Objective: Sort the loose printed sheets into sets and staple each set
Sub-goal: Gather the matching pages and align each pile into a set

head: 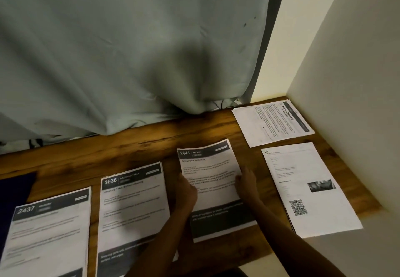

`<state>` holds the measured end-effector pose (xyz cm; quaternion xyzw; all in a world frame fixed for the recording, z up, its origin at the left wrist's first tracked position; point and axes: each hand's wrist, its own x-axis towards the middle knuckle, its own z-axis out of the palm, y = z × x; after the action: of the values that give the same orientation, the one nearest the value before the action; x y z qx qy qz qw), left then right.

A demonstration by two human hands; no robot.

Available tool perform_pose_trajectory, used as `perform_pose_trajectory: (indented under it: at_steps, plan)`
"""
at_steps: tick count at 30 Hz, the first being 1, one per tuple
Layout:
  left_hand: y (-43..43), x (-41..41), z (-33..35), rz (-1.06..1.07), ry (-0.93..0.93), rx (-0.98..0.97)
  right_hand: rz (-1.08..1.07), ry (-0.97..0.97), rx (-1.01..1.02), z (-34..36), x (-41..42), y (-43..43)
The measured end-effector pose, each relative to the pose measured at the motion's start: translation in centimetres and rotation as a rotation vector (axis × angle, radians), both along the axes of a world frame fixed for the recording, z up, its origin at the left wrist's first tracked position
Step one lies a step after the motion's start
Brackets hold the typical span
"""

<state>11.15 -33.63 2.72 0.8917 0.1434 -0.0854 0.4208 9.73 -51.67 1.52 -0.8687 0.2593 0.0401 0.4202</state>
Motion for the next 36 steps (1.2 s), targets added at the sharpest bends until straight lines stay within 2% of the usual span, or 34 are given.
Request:
perform_pose_trajectory:
  at_steps: [3,8,12,16,18,20,23,31,36]
  plan:
    - [0.2,-0.3,-0.8,-0.019,0.061,-0.010,0.010,0.017,-0.039,-0.5,-0.1,0.1]
    - [0.5,-0.6,-2.1,-0.082,0.123,0.087,0.054,0.017,-0.071,-1.5,-0.3,-0.3]
    - [0.6,-1.7,-2.9,-0.144,0.069,0.151,0.146,-0.051,-0.248,-1.7,-1.0,-0.5]
    - [1.1,-3.3,-4.0,-0.331,-0.018,0.337,0.460,-0.089,-0.408,-2.5,-3.2,0.5]
    - [1.4,-3.9,-4.3,-0.450,-0.032,0.449,0.633,-0.068,-0.479,-3.3,-3.9,0.9]
    - [1.6,-4.4,-4.6,-0.549,-0.031,0.506,0.716,-0.020,-0.521,-4.1,-4.2,1.1]
    - [2.1,-4.6,-5.2,-0.644,-0.012,0.568,0.740,0.025,-0.530,-4.7,-4.2,1.1]
    - [2.1,-3.7,-3.4,-0.720,0.034,0.597,0.726,0.067,-0.544,-4.1,-3.8,1.3]
    - [0.9,-2.9,-1.9,-0.749,-0.047,0.507,0.544,-0.035,-0.457,-2.8,-4.0,1.1]
